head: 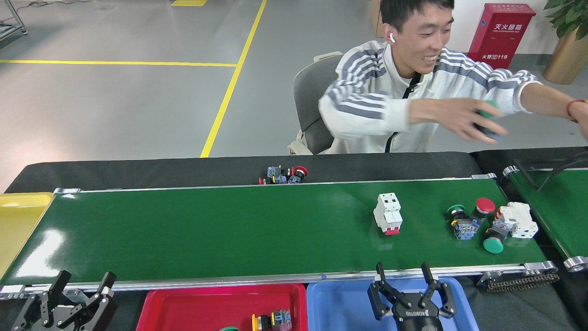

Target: Pick switch part from conveyor to tray

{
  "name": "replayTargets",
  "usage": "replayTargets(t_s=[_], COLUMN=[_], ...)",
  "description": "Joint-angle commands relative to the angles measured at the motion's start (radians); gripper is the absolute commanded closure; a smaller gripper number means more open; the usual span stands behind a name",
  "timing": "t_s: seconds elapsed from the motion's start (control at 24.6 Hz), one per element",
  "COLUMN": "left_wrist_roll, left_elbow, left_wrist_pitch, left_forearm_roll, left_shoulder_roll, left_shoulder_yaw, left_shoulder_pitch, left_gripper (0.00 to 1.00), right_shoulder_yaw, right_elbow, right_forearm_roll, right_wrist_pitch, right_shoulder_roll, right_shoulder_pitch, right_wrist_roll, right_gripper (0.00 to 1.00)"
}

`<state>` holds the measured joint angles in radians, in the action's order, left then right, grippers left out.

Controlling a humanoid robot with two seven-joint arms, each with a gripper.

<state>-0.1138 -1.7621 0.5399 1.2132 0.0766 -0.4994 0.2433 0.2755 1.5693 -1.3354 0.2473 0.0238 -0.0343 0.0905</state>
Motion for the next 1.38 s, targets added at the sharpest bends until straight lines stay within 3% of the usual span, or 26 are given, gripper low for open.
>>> replayTargets(t_s=[0.0,0.57,0.65,0.73,0.81,0.94,1.1,1.22,1.34], left_wrist_roll=[0.003,0.003,0.003,0.003,0.003,0.002,-0.015,-0.021,-0.023], left_elbow=[-0.013,-0.013,-0.013,-0.013,-0.013,-0.013,-0.013,-0.013,-0.013], left_wrist_pitch=[0.002,-0.004,-0.004,-0.006,-0.006,-0.006,-0.006,-0.006,-0.018], left_forearm_roll=[0.000,0.002,0.002,0.003,0.006,0.006,0.006,0.006,0.026], left_shoulder_roll=[0.005,0.005,0.005,0.005,0.005,0.005,0.003,0.003,0.005], left_shoulder_yaw=[-0.001,0.033,0.033,0.033,0.033,0.033,0.032,0.027,0.027], left_shoulder_pitch=[-0.004,-0.019,-0.019,-0.022,-0.022,-0.022,-0.024,-0.024,-0.021], left_gripper=[0.00,0.00,0.00,0.00,0.00,0.00,0.00,0.00,0.00], right_shoulder_yaw=[0.005,0.053,0.053,0.054,0.053,0.053,0.051,0.030,-0.068], right_elbow=[-0.025,-0.298,-0.325,-0.342,-0.344,-0.342,-0.266,-0.098,0.060], right_forearm_roll=[-0.002,0.002,-0.001,-0.004,-0.004,-0.001,0.001,0.016,0.113], right_wrist_pitch=[0.000,-0.011,-0.013,-0.031,-0.076,-0.118,-0.203,-0.344,-0.603], right_shoulder_roll=[-0.007,-0.090,-0.091,-0.088,-0.084,-0.077,-0.061,0.024,0.116], right_shoulder_pitch=[0.050,0.306,0.332,0.346,0.346,0.338,0.298,0.197,0.043], right_wrist_roll=[-0.041,-0.087,-0.087,-0.092,-0.097,-0.097,-0.086,-0.083,-0.075], right_gripper=[0.02,0.06,0.21,0.58,0.86,0.98,0.99,0.99,0.98])
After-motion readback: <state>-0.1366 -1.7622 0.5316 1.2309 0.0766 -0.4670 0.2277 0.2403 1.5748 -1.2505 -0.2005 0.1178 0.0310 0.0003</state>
